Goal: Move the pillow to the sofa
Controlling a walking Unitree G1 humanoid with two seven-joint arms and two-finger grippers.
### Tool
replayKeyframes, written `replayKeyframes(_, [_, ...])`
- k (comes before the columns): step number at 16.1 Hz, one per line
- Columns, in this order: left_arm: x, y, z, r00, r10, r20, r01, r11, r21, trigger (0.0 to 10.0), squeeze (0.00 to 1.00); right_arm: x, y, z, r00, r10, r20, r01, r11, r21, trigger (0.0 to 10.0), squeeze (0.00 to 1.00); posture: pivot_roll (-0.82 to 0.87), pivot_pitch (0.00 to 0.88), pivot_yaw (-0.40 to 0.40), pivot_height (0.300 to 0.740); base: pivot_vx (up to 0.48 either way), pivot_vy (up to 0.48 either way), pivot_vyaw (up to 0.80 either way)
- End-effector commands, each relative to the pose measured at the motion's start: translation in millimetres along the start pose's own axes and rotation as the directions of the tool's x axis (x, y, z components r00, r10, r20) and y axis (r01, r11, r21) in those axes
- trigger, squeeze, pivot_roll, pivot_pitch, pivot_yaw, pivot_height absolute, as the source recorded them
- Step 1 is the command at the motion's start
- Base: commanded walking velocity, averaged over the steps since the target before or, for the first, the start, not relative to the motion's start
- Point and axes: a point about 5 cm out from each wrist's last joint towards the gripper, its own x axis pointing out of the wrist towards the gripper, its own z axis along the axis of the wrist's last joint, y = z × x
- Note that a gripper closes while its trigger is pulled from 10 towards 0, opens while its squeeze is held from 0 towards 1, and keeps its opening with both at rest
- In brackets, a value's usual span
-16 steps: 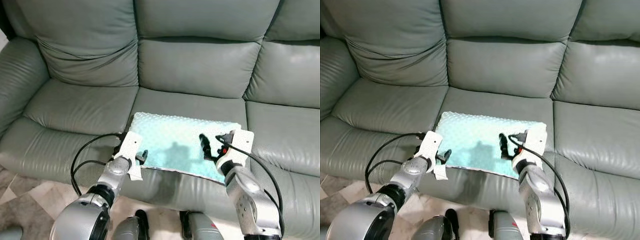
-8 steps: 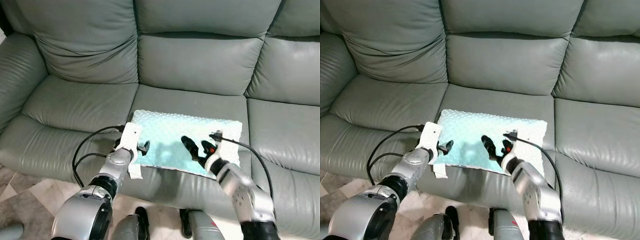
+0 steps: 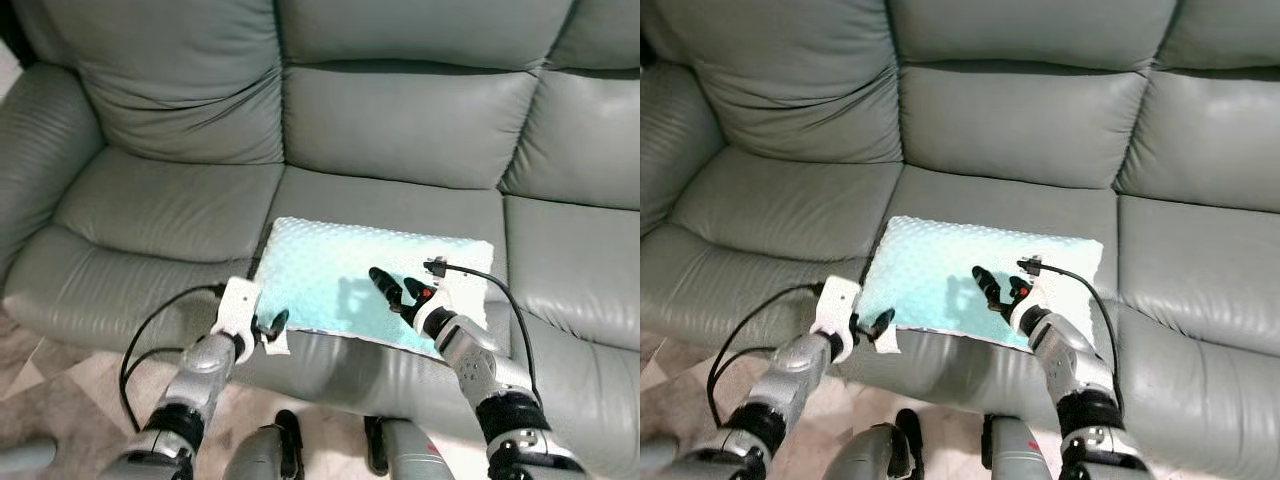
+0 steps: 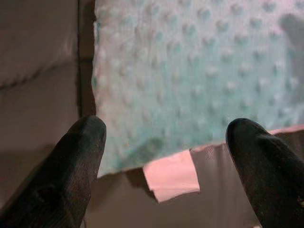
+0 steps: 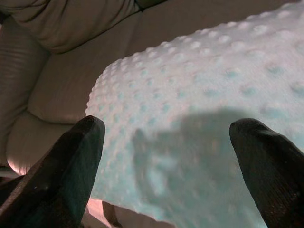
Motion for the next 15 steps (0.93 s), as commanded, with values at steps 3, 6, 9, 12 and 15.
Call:
replayKeyframes(3, [-10.8, 8.0, -13.1, 0.999, -0.007, -0.036, 0.007, 1.000, -0.004, 10.0, 0.00, -3.0, -13.9, -15.2, 0.997, -0.072, -0.035, 0.072, 0.997, 0.026, 10.0, 0.00, 0.09, 0.334, 0.139, 0.740, 0.000, 0.000, 0.00])
replayKeyframes(6, [-13.6, 7.5, -9.9, 0.999, -0.029, -0.029, 0.029, 1.000, -0.010, 10.0, 0.00, -8.9, -27.2, -26.9, 0.983, -0.163, -0.084, 0.161, 0.987, -0.026, 10.0, 0.00, 0.09, 0.332, 0.147, 0.740, 0.000, 0.000, 0.00])
replayKeyframes(9, [-18.8, 1.5, -9.0, 0.995, -0.091, -0.031, 0.091, 0.996, -0.016, 10.0, 0.00, -20.0, -45.5, -34.7, 0.957, -0.273, -0.104, 0.264, 0.961, -0.087, 10.0, 0.00, 0.10, 0.332, 0.155, 0.740, 0.000, 0.000, 0.00])
replayKeyframes(12, [-22.5, 4.5, -10.9, 0.996, -0.081, -0.042, 0.080, 0.997, -0.020, 10.0, 0.00, -25.0, -55.1, -31.7, 0.935, -0.346, -0.078, 0.335, 0.933, -0.134, 10.0, 0.00, 0.10, 0.333, 0.157, 0.740, 0.000, 0.000, 0.00])
replayKeyframes(15, [-26.6, 5.3, -12.3, 0.995, -0.080, -0.058, 0.078, 0.997, -0.023, 10.0, 0.00, -30.5, -65.8, -25.9, 0.895, -0.444, -0.041, 0.431, 0.885, -0.173, 10.0, 0.00, 0.10, 0.334, 0.157, 0.740, 0.000, 0.000, 0.00])
